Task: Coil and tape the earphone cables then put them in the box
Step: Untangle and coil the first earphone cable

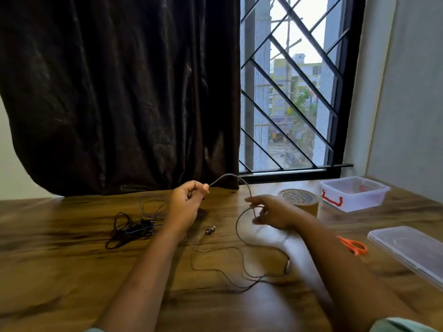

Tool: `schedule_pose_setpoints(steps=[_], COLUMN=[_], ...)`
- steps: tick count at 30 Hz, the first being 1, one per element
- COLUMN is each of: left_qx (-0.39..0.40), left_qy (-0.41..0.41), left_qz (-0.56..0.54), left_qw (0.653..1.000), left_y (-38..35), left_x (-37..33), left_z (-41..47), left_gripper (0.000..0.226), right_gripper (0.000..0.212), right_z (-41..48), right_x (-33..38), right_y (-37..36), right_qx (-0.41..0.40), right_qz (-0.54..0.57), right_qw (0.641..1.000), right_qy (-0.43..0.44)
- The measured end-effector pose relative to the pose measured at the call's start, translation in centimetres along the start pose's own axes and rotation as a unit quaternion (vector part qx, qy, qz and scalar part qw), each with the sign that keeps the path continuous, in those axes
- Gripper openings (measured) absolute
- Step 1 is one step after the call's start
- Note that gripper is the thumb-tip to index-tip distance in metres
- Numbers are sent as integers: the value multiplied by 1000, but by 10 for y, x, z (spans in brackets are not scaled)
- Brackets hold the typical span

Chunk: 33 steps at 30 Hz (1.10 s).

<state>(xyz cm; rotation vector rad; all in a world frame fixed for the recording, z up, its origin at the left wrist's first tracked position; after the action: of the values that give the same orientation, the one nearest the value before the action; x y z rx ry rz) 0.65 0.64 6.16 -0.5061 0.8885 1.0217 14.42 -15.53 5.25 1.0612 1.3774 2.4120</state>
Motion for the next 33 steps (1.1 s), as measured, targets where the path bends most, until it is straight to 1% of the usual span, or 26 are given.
schedule_pose_setpoints(steps=[1, 2, 3, 4, 5, 6, 7, 8, 9, 10, 12, 13, 15, 16, 18, 20, 22, 23, 24, 26, 28, 29, 31, 33], left_qx=[-9, -13, -13, -10, -4, 5, 16, 26, 34, 39, 57, 67, 72, 71, 75, 87, 81, 71, 57, 26, 14, 25, 75, 139], left_qy=[1, 2, 1, -3, -10, -21, -34, -47, -57, -66, -74, -76, -78, -73, -66, -67, -48, -28, -12, -10, -14, -8, 5, 13], left_qz=[-4, -7, -10, -9, -5, 2, 10, 17, 20, 18, 3, -7, -18, -24, -24, -4, 3, -8, -19, -10, 2, -6, -25, -35], left_qw=[1000, 1000, 1000, 1000, 1000, 1000, 999, 998, 998, 997, 996, 995, 994, 994, 995, 994, 996, 997, 998, 1000, 1000, 1000, 997, 990], left_y=[0, -1, -2, -3, -5, -6, -8, -11, -13, -16, -21, -23, -22, -21, -18, -16, -13, -11, -9, -7, -10, -14, -25, -36], left_x=[-1, -1, -2, -2, -3, -3, -4, -5, -5, -6, -8, -9, -12, -13, -14, -14, -12, -11, -8, -4, -1, -3, -6, -10], left_z=[0, -1, -1, -2, -4, -5, -7, -10, -12, -13, -15, -15, -15, -14, -12, -10, -8, -6, -5, -3, -6, -9, -17, -25], left_gripper=[24, 23, 23, 23, 22, 21, 20, 19, 17, 16, 15, 15, 15, 13, 15, 21, 28, 30, 31, 28, 15, 10, 19, 21], right_gripper=[69, 75, 76, 74, 72, 69, 64, 58, 53, 51, 46, 38, 21, 18, 18, 21, 22, 23, 23, 25, 24, 24, 24, 23], right_z=[-3, -6, -7, -6, -4, -3, -2, -4, -6, -7, -10, -11, -9, -8, -5, -3, -2, -2, -2, -2, -4, -5, -7, -9], right_x=[2, 3, 2, 1, -2, -2, 0, 7, 17, 26, 43, 48, 48, 46, 34, 16, -2, -9, -11, -8, 6, 15, 28, 34], right_y=[-1, 2, 6, 12, 20, 28, 33, 34, 31, 23, 1, -7, -11, -8, 5, 22, 34, 37, 37, 30, 20, 16, 10, 8], right_qx=[39, 60, 52, 8, -67, -153, -229, -272, -278, -258, -203, -191, -211, -236, -291, -352, -395, -394, -381, -335, -301, -291, -280, -278], right_qz=[1, 15, 30, 28, 18, 14, 34, 83, 124, 138, 84, 67, 76, 91, 118, 144, 143, 133, 111, 49, 12, 3, -16, -38], right_qw=[999, 998, 998, 1000, 998, 988, 973, 958, 949, 946, 950, 949, 942, 937, 932, 920, 908, 909, 918, 940, 949, 949, 945, 940], right_qy=[7, 0, -5, -10, -9, -3, 14, 41, 85, 139, 223, 240, 249, 239, 181, 94, 13, -8, -8, 32, 91, 119, 168, 194])
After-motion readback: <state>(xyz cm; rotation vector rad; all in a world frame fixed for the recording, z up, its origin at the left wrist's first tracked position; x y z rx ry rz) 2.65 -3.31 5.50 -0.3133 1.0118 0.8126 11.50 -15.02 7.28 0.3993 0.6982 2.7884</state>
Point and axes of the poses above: each hand's wrist, its own z-axis towards the middle knuckle, its own y-axis out of the back of the hand, x = y × z, the point moved 4 cm from there along z, towards the middle knuckle, and after that the axes turned 15 degrees about -x, right-handed, at the moved point
